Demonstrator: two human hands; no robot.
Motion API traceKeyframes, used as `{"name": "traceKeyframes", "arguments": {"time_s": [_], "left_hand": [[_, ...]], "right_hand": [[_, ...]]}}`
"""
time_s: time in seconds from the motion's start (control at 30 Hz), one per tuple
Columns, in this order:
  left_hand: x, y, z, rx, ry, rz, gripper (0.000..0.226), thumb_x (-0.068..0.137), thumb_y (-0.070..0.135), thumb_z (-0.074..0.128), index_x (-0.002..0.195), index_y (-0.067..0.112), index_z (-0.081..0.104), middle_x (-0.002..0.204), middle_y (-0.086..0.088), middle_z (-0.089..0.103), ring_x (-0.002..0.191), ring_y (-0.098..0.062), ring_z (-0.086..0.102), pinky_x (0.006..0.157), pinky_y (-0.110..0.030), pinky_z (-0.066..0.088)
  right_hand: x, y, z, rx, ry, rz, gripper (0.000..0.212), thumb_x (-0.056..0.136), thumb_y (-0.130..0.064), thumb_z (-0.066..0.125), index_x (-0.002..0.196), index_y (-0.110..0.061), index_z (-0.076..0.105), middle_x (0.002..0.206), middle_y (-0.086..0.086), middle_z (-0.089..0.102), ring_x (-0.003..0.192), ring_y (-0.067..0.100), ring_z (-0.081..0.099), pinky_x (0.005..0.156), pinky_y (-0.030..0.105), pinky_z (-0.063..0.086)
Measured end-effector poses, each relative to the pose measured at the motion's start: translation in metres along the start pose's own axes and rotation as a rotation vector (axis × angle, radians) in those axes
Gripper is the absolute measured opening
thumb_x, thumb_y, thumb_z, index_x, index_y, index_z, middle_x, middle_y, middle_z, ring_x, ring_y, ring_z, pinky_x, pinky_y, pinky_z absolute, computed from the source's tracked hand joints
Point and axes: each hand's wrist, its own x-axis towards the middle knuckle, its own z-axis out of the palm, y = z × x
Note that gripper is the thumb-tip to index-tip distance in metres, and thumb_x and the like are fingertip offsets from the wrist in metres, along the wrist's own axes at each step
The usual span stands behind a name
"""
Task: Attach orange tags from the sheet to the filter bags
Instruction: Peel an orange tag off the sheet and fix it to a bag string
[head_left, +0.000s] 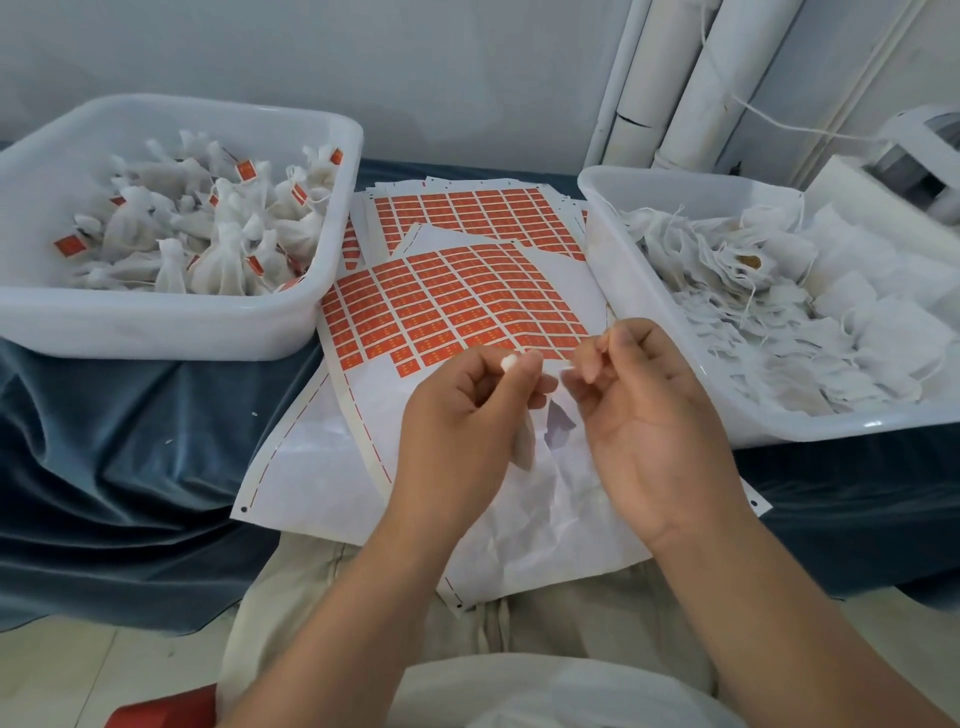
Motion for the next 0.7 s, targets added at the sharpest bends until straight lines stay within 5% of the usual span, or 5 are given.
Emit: {"name": "traceKeyframes", "arguments": {"time_s": [0.13,0.27,0.7], "left_hand": [[0.001,0.001,0.001,0.105,-0.017,0.022,0.025,0.104,0.038,0.058,0.086,0.029,0.074,0.081,0.02,0.075,0.078,-0.003,0.072,0.069,-0.008,0.051],[0.003,0.002,-0.008,0.187,-0.191,0.151,0.021,0.103,0.038,0.06,0.092,0.024,0.071,0.082,0.02,0.074,0.076,-0.009,0.072,0.067,-0.016,0.056],[0.01,0.01,-0.024,0.253,-0.276,0.097,0.026,0.103,0.039,0.06,0.078,0.035,0.067,0.073,0.02,0.07,0.071,0.001,0.067,0.063,-0.005,0.046]], "right_hand": [[0.0,-0.005,-0.002,-0.111,-0.011,-0.053,0.029,0.107,-0.023,0.049,0.08,-0.024,0.061,0.075,-0.002,0.051,0.07,0.012,0.044,0.067,0.021,0.044],[0.001,-0.012,-0.005,-0.001,-0.065,0.013,0.027,0.107,-0.022,0.05,0.084,-0.02,0.065,0.08,0.004,0.059,0.061,0.014,0.049,0.057,0.023,0.046],[0.007,-0.017,-0.008,0.086,-0.034,-0.009,0.025,0.109,-0.018,0.05,0.085,-0.017,0.059,0.076,0.002,0.054,0.059,0.012,0.044,0.058,0.022,0.045]]}}
